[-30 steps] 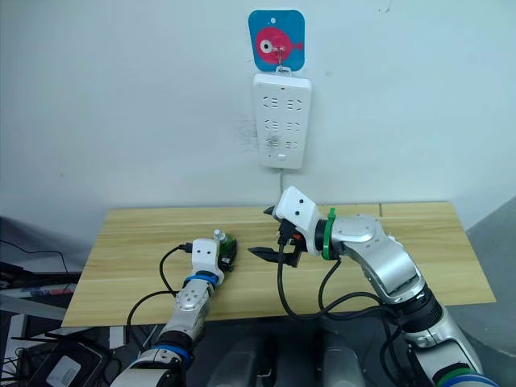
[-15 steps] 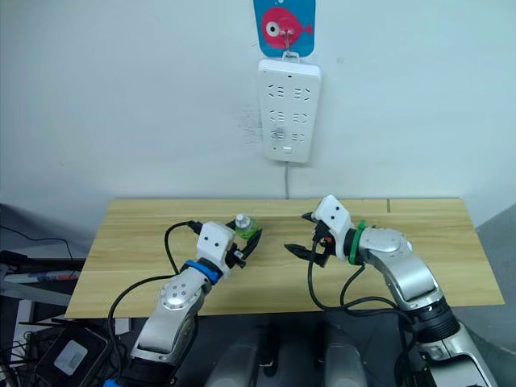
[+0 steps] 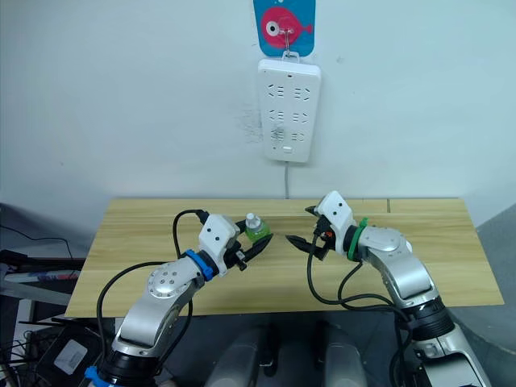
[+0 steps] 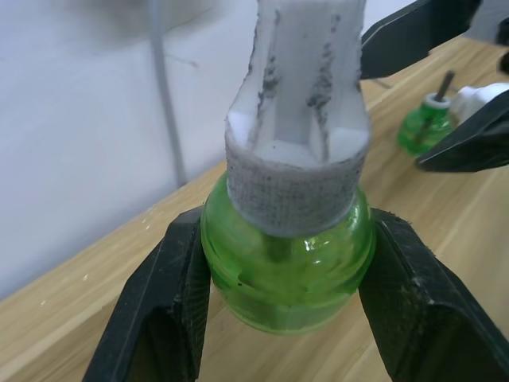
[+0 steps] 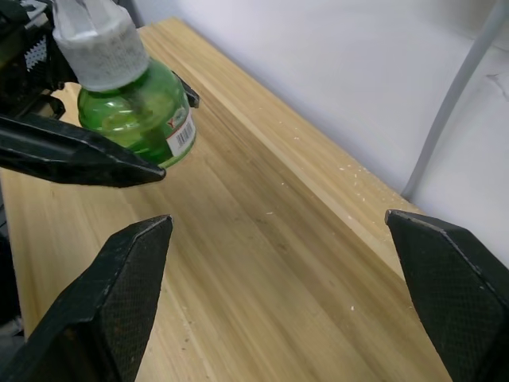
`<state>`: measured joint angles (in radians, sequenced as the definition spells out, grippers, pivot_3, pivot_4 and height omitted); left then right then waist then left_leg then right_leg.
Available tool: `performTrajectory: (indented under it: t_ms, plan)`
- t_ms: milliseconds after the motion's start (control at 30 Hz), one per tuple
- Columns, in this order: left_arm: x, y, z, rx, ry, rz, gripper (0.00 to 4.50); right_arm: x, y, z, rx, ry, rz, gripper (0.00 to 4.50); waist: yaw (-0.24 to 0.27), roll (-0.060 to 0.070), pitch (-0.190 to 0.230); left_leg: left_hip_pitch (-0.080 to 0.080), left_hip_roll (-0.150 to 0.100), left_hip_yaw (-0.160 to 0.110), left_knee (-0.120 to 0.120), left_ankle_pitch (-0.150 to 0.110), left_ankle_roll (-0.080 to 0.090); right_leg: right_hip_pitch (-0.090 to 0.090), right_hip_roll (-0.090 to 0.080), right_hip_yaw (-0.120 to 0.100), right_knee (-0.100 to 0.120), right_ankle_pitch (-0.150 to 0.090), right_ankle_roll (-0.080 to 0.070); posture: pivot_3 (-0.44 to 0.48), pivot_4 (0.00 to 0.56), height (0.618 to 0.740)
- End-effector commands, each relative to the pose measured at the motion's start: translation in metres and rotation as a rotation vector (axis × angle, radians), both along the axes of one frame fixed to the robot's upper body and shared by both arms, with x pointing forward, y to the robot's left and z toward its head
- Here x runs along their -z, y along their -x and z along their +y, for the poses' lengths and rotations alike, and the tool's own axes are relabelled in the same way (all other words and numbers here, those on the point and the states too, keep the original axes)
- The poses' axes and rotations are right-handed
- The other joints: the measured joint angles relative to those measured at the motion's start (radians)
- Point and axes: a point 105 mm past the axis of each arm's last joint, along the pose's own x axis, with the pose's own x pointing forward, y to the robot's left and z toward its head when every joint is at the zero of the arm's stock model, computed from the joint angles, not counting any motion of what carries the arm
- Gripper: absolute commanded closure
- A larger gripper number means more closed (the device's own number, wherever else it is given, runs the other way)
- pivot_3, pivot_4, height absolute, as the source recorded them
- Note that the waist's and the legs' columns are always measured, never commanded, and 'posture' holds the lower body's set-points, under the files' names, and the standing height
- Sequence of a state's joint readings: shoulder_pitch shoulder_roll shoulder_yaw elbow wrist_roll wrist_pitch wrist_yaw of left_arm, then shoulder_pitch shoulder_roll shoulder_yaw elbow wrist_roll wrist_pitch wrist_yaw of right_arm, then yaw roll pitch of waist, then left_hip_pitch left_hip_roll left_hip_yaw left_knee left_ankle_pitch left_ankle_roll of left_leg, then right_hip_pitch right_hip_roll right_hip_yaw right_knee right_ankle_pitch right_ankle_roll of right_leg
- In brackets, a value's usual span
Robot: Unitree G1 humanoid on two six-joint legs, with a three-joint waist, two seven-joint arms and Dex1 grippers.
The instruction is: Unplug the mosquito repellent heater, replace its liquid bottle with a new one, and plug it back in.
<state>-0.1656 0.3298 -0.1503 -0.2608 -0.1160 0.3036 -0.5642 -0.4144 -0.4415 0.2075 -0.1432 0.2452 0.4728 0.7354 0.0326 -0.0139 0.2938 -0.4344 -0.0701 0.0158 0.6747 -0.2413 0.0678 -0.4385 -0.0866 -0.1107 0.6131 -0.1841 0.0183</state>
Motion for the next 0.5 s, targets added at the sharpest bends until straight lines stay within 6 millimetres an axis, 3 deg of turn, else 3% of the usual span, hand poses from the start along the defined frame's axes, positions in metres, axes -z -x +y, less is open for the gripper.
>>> performTrajectory:
  t_ms: [33,267,500]
  plan:
    - [-0.008,0.004,-0.006,0.067,0.025,-0.014,2.25,-0.013,0.006,0.007,-0.014,-0.023,-0.048,0.00,0.002,0.000,-0.003,0.000,0.000,0.000,0.000,0.000,-0.001,0.000,0.000,0.000,0.000,0.000,0.000,0.037,0.194,0.740]
    - [-0.009,0.008,-0.006,0.219,-0.002,0.011,2.25,-0.016,0.008,0.017,-0.060,-0.012,-0.075,0.00,0.005,0.000,-0.005,0.000,0.000,-0.001,0.000,0.002,-0.004,0.000,0.001,0.000,0.003,0.000,0.000,0.007,0.196,0.740]
    - [-0.006,0.009,-0.015,0.377,-0.069,-0.011,2.25,-0.013,0.027,0.016,-0.189,-0.024,-0.021,0.00,0.012,0.000,-0.017,0.000,0.000,-0.001,0.002,0.003,-0.005,-0.001,0.001,0.000,0.007,0.000,0.000,0.003,0.143,0.740]
